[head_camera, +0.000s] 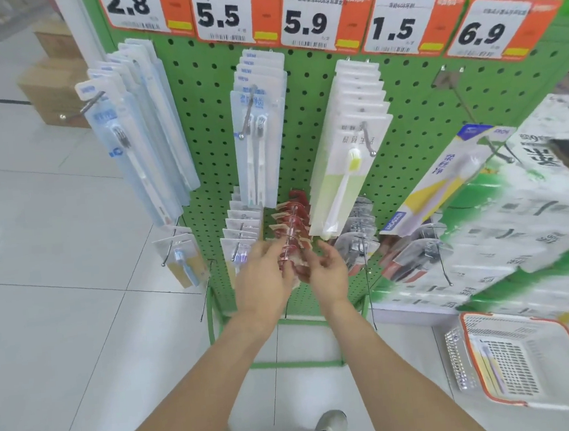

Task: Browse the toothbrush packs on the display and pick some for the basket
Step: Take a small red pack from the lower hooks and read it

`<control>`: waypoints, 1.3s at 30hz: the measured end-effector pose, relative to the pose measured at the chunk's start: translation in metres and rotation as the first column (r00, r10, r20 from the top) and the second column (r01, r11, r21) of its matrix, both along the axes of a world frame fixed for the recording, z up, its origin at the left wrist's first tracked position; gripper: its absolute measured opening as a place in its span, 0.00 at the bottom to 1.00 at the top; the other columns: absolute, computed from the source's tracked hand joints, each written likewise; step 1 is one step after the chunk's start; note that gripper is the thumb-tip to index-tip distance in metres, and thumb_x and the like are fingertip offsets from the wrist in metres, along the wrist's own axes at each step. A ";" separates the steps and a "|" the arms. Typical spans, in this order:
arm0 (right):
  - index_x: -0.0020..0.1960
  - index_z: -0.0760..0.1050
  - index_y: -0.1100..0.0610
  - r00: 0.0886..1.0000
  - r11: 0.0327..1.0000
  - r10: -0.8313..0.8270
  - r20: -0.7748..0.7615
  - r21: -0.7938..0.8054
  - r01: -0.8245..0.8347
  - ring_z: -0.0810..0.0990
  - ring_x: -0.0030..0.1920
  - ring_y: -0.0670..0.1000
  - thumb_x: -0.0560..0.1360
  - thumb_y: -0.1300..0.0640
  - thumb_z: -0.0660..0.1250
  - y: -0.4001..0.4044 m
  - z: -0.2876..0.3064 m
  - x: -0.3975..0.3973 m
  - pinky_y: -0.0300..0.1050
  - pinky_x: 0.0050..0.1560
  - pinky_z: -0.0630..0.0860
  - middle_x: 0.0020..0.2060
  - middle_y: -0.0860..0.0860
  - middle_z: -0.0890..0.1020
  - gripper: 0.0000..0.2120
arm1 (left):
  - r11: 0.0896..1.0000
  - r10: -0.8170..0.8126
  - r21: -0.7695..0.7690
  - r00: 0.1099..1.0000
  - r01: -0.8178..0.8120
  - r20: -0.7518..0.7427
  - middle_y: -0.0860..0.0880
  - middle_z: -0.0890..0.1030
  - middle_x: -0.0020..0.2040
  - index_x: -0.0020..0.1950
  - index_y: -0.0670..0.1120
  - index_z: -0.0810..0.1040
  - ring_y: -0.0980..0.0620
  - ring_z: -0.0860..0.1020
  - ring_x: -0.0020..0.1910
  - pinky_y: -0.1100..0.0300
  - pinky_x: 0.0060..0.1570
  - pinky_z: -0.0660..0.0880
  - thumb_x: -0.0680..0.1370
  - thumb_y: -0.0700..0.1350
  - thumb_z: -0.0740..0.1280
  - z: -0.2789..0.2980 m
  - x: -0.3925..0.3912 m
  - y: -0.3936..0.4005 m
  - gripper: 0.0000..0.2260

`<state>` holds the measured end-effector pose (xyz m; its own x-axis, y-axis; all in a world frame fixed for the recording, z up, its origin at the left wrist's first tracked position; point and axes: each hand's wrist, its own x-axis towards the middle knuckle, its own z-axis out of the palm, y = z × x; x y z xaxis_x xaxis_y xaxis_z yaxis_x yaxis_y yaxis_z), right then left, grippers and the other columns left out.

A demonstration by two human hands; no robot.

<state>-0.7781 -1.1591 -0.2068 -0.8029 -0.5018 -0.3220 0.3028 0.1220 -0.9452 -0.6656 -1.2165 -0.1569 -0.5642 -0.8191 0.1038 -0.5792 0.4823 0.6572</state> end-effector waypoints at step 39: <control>0.50 0.83 0.58 0.846 0.944 0.079 -0.528 0.312 0.106 0.79 0.43 0.49 0.82 0.59 0.65 -0.023 -0.017 -0.008 0.41 0.43 0.71 0.43 0.48 0.82 0.08 | 0.991 -0.132 0.002 0.985 0.133 0.109 0.49 0.73 0.66 0.72 0.52 0.74 0.45 0.80 0.53 0.50 0.51 0.77 0.82 0.46 0.62 0.003 0.001 -0.010 0.18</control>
<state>-0.7861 -1.1819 -0.2242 -0.9007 -0.4342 0.0125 -0.2251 0.4420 -0.8683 -0.6650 -1.2263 -0.1543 -0.6758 -0.7360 0.0400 -0.5779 0.5628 0.5910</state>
